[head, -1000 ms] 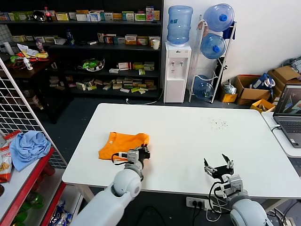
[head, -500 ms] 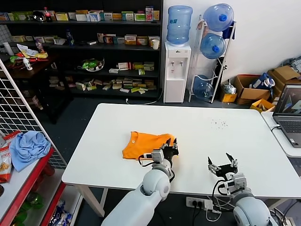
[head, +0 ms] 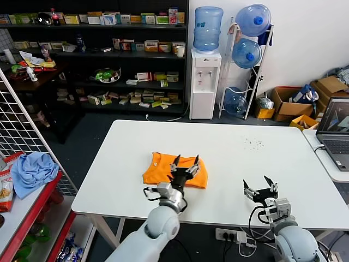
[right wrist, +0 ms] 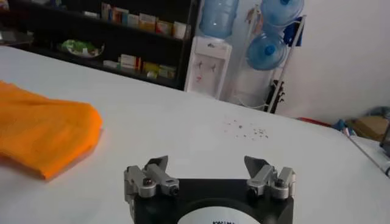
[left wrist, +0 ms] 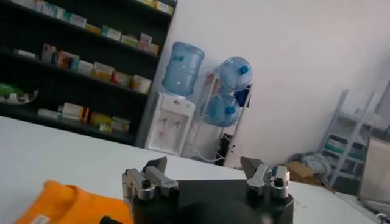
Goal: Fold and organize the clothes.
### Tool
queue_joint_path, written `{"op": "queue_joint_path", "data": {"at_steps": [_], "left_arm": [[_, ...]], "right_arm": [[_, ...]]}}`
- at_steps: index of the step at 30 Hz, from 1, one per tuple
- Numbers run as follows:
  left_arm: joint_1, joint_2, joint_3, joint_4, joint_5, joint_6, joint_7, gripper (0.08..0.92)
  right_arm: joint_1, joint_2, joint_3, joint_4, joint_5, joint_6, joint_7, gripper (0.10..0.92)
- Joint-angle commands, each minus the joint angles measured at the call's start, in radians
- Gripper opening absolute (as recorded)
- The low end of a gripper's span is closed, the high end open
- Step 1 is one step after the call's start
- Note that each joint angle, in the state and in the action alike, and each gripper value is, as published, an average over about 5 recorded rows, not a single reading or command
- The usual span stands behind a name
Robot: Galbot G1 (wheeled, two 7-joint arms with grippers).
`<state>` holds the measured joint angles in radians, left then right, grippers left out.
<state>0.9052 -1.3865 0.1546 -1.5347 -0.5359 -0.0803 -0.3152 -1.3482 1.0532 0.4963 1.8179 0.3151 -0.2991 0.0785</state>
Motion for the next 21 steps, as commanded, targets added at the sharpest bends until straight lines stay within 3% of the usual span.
{"op": "queue_joint_path", "data": {"at_steps": [1, 21], "left_arm": [[0.212, 0.284, -0.171, -0.065, 0.196, -0.143, 0.119, 0.814], [0.262, 0.243, -0.328, -0.062, 0.292, -0.012, 0.112, 0.823]], "right_arm": [[0.006, 0.090, 0.064, -0.016, -0.036, 0.022, -0.074, 0.823], [0.020, 0.152, 0.077, -0.004, -0.125, 0.067, -0.071, 0.823]]}}
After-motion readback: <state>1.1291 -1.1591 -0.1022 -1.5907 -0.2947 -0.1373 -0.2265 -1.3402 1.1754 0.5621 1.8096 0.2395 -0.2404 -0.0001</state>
